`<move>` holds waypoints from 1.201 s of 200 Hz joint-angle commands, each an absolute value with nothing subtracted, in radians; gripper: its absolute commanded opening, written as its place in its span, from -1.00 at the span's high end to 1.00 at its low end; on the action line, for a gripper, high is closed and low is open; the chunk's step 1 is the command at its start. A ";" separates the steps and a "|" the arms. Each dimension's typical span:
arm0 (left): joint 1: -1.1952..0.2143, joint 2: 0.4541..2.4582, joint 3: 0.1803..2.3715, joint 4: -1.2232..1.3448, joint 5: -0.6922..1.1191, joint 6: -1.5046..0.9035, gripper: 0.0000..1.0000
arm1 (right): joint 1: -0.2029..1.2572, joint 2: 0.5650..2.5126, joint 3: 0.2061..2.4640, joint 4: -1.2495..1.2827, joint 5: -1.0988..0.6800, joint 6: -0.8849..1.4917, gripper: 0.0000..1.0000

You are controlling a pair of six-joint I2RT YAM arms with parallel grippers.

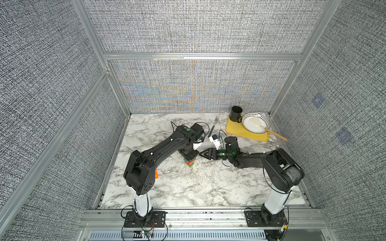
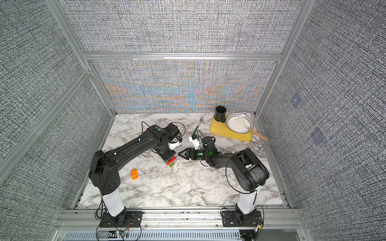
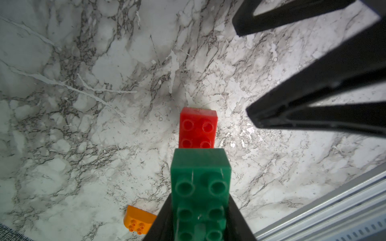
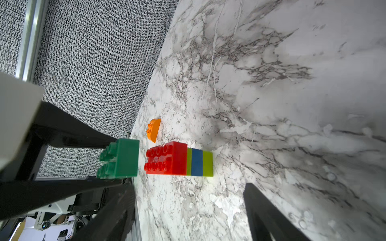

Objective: Assemble an ice cream with lego
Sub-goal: Assemble the lego brick with the lego brick.

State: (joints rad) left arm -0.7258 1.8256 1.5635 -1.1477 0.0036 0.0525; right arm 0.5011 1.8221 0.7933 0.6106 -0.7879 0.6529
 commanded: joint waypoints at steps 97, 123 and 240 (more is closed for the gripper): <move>-0.716 1.841 1.531 -1.073 -0.001 0.028 0.96 | 0.541 1.917 0.878 0.679 -0.921 0.698 -0.74; -0.716 1.835 1.516 -1.047 0.014 0.030 0.96 | 0.543 1.930 0.887 0.686 -0.933 0.709 -0.74; -0.716 1.843 1.496 -1.004 -0.004 0.049 0.96 | 0.540 1.985 0.937 0.725 -1.000 0.809 -0.71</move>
